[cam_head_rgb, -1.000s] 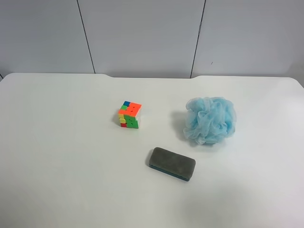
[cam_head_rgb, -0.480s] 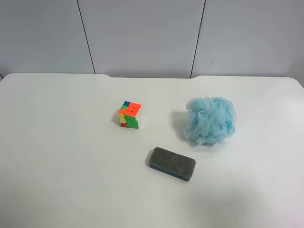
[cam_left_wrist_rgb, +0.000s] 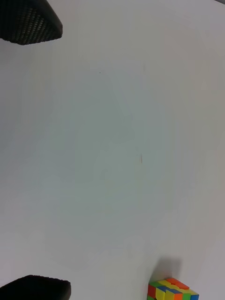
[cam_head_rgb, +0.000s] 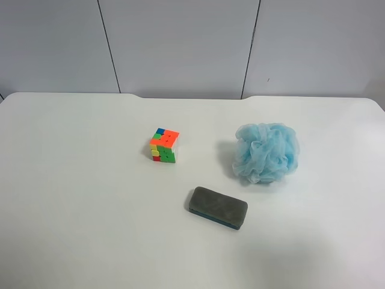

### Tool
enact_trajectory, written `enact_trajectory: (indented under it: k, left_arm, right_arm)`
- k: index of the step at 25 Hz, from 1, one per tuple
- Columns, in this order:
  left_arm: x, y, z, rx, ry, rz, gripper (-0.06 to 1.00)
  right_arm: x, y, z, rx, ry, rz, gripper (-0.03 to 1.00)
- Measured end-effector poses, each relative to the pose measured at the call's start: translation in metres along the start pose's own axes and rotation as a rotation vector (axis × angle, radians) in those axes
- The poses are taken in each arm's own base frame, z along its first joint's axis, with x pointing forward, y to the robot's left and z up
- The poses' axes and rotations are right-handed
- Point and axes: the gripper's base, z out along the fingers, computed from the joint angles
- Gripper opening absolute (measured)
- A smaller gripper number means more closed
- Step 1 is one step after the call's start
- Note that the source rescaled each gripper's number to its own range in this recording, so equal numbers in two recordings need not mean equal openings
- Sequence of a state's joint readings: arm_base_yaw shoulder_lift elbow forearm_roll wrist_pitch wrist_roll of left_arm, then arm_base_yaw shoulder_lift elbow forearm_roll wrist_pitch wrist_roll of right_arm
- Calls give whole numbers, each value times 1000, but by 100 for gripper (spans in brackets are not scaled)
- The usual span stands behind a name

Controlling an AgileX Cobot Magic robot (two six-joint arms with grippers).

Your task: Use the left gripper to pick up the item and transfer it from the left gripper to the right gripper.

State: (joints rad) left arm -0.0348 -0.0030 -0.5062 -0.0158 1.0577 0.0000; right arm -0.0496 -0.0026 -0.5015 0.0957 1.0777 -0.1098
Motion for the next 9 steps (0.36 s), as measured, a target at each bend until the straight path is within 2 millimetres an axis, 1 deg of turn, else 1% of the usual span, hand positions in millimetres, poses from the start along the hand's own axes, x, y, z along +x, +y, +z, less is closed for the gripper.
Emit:
enact_trajectory:
  k: [9]
  left_arm:
    - [0, 0, 0, 0, 0, 0, 100]
  right_arm:
    - [0, 0, 0, 0, 0, 0, 100]
